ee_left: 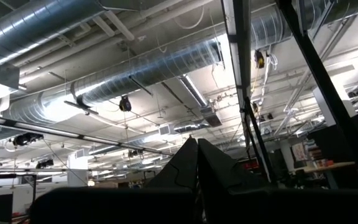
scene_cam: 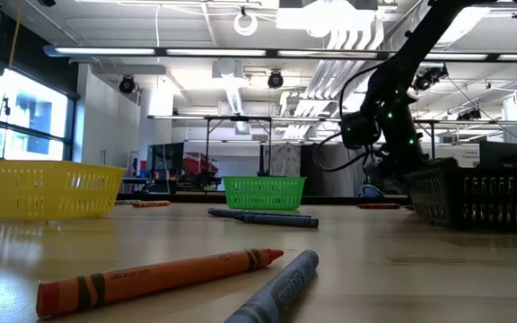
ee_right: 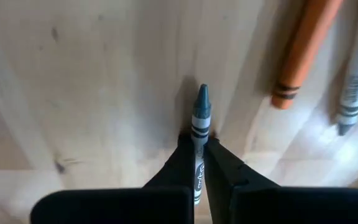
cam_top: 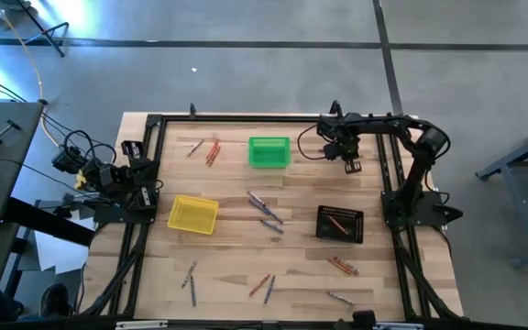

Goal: Sort crayons
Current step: Put the gray crayon into the green basket

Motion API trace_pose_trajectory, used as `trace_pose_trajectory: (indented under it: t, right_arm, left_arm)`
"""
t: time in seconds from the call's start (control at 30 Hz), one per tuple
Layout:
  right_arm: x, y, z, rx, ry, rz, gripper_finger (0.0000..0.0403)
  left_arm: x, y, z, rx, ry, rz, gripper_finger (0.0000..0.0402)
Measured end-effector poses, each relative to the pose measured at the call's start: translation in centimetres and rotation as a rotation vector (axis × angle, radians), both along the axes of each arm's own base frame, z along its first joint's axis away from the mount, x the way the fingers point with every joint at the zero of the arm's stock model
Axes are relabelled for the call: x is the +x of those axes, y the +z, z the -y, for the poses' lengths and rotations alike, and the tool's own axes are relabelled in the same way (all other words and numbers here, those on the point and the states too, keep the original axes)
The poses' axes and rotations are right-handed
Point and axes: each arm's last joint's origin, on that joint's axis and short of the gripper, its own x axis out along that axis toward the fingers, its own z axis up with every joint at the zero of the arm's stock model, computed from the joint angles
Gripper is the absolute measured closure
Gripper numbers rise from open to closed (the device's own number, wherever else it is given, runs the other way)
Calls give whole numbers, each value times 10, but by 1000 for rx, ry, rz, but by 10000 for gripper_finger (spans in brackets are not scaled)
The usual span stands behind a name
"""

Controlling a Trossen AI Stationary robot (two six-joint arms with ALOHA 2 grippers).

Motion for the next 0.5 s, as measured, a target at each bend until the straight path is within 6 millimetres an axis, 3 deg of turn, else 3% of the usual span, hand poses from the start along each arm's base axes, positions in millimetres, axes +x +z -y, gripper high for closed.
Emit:
trace_pose_trajectory:
  t: [0.23, 0.37, 0.5]
  right_arm:
    - [7, 18, -2, 42, -90, -6, 401]
    - [15, 44, 1, -22, -162, 57, 402]
    - [36, 77, -1, -121, -192, 224, 402]
  left_arm:
    - [0, 0, 0, 0, 0, 0, 398]
    - [0, 0, 0, 0, 0, 0, 398]
    - [0, 0, 0, 0, 0, 0, 398]
